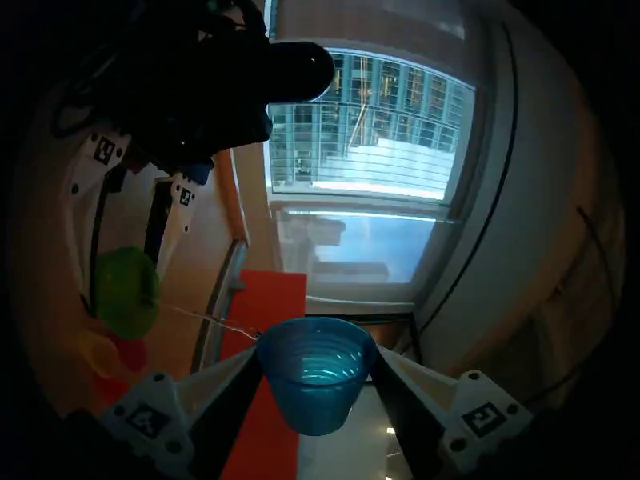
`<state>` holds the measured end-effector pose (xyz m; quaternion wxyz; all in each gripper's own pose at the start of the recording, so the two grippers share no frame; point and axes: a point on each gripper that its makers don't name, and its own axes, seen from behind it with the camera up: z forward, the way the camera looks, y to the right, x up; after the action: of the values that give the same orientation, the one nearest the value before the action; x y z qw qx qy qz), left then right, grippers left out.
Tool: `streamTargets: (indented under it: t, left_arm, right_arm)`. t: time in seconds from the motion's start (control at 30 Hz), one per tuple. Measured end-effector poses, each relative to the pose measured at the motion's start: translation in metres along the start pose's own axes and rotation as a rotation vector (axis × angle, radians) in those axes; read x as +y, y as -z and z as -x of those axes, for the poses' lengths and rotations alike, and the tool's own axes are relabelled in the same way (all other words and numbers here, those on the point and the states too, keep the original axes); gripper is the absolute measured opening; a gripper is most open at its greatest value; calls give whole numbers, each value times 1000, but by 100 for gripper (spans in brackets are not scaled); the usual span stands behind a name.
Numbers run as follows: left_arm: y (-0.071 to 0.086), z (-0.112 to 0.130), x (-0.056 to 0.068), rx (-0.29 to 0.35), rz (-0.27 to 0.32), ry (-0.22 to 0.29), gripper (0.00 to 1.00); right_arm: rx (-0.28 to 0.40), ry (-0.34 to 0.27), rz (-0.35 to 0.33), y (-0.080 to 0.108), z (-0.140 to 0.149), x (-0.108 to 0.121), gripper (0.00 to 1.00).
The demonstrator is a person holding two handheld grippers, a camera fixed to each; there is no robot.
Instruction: Pour water
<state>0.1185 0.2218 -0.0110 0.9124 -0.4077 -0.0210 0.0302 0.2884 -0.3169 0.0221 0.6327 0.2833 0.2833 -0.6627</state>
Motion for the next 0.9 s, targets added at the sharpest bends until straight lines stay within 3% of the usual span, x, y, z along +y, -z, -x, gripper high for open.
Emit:
streamTargets:
  t: [0.4,0.9]
  left_arm:
    - [-1,-2,0,3,-1,0,86]
    - [0,-3,1,5,0,-2,85]
  right_arm:
    - [7,51,-1,0,-8,-3,91]
    - [10,10,-4,3,-8,-5,91]
